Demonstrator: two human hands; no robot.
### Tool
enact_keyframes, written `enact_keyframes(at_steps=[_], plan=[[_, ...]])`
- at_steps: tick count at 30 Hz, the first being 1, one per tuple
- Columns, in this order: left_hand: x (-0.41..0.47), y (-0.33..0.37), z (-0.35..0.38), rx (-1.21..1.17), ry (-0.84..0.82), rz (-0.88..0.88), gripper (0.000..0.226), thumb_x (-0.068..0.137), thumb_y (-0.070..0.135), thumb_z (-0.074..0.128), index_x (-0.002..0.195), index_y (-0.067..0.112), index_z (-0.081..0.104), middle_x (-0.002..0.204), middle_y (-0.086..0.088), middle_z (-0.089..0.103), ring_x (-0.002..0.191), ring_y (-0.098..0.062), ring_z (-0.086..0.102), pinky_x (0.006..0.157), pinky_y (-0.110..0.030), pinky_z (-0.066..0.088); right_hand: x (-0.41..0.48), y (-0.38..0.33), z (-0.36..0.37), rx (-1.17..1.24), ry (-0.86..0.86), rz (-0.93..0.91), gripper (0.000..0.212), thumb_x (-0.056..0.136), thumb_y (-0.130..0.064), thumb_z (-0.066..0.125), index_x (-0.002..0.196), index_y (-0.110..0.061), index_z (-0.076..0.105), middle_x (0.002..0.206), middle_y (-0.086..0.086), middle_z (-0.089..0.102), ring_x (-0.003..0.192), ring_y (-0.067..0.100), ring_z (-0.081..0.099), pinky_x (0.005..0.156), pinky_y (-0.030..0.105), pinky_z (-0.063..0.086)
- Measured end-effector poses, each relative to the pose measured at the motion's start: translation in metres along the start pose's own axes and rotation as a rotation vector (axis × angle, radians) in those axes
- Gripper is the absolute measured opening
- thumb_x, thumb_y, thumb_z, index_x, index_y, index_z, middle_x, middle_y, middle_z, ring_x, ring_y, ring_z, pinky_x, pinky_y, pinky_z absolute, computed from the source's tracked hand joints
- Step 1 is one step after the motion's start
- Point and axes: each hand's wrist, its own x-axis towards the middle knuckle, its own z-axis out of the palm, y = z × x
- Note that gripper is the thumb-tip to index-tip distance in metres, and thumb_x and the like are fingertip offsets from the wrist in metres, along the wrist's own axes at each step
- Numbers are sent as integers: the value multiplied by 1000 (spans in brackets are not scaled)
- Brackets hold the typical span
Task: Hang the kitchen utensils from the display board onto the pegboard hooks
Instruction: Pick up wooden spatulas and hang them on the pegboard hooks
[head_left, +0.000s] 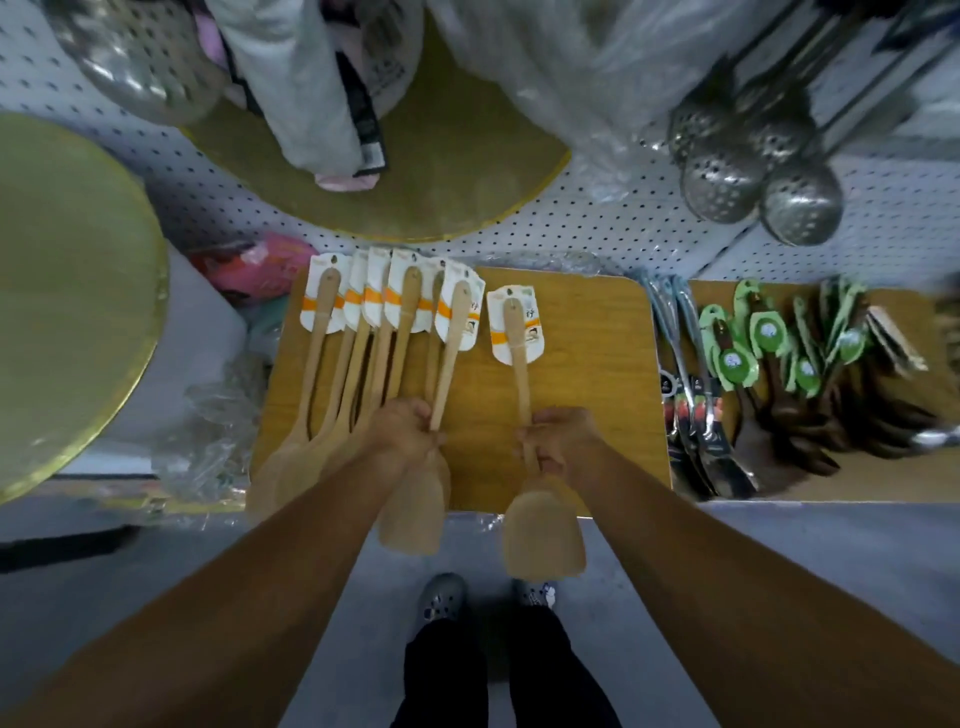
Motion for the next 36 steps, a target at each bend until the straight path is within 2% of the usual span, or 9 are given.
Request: enact_keyframes(at_steps=[3, 5, 9, 14, 17, 21, 23, 29, 36], plan=[[-24, 5, 7, -117, -12, -20, 20, 83, 15, 75, 102, 12, 69, 96, 1, 66, 86, -14, 59, 77, -23, 43, -33, 19, -27, 164, -22, 35, 21, 84, 4, 73, 99, -8, 65, 87, 19, 72, 64, 24, 70, 57, 31, 57], [-40, 11, 14, -200, -46, -42, 16, 83, 14, 75, 99, 13, 69, 95, -2, 69, 85, -19, 61, 76, -28, 48, -55, 37, -47, 261, -29, 11, 23, 85, 5, 72, 104, -3, 65, 88, 22, 71, 68, 29, 70, 67, 38, 60], [-80, 37, 28, -341, -157, -28, 16, 82, 1, 74, 97, 7, 69, 85, -8, 67, 80, -22, 60, 73, -30, 47, -103, 72, -88, 406, 16, -29, 15, 83, 13, 68, 90, 1, 64, 88, 28, 68, 69, 31, 66, 82, 49, 59], [-140, 79, 58, -372, -291, 116, 27, 80, -2, 75, 94, 20, 67, 74, 0, 64, 74, -19, 60, 72, -33, 50, -154, 117, -138, 530, 116, -159, 18, 85, 17, 64, 102, 9, 62, 89, 25, 66, 70, 28, 67, 58, 30, 59], [-181, 107, 83, -371, -345, 209, 38, 81, -6, 72, 111, 15, 63, 75, 1, 62, 71, -12, 59, 72, -25, 49, -180, 145, -173, 626, 205, -240, 21, 86, 16, 63, 104, 7, 64, 86, 21, 71, 69, 24, 71, 65, 31, 62], [-221, 140, 119, -285, -435, 307, 37, 80, -5, 74, 114, 6, 64, 90, 4, 69, 82, -8, 64, 71, -16, 53, -218, 178, -239, 730, 311, -318, 23, 87, 17, 61, 109, 10, 62, 90, 20, 71, 72, 23, 72, 73, 34, 63], [-241, 161, 139, -251, -471, 351, 39, 80, -5, 74, 117, 5, 63, 94, 2, 70, 83, -8, 65, 69, -16, 53, -238, 200, -276, 789, 353, -353, 18, 87, 16, 61, 101, 4, 65, 89, 17, 72, 76, 25, 72, 76, 36, 61], [-317, 250, 210, -285, -548, 478, 37, 83, -11, 68, 114, 8, 62, 89, 1, 69, 79, -8, 65, 65, -12, 52, -287, 270, -380, 864, 474, -434, 19, 85, 12, 67, 91, -7, 70, 85, 14, 75, 89, 32, 71, 89, 45, 58], [-412, 360, 293, -403, -610, 661, 39, 82, -10, 68, 114, 12, 65, 97, 4, 74, 86, -4, 69, 74, -14, 53, -346, 303, -515, 956, 591, -602, 22, 86, 9, 67, 103, -5, 70, 90, 15, 76, 89, 31, 74, 85, 40, 60]])
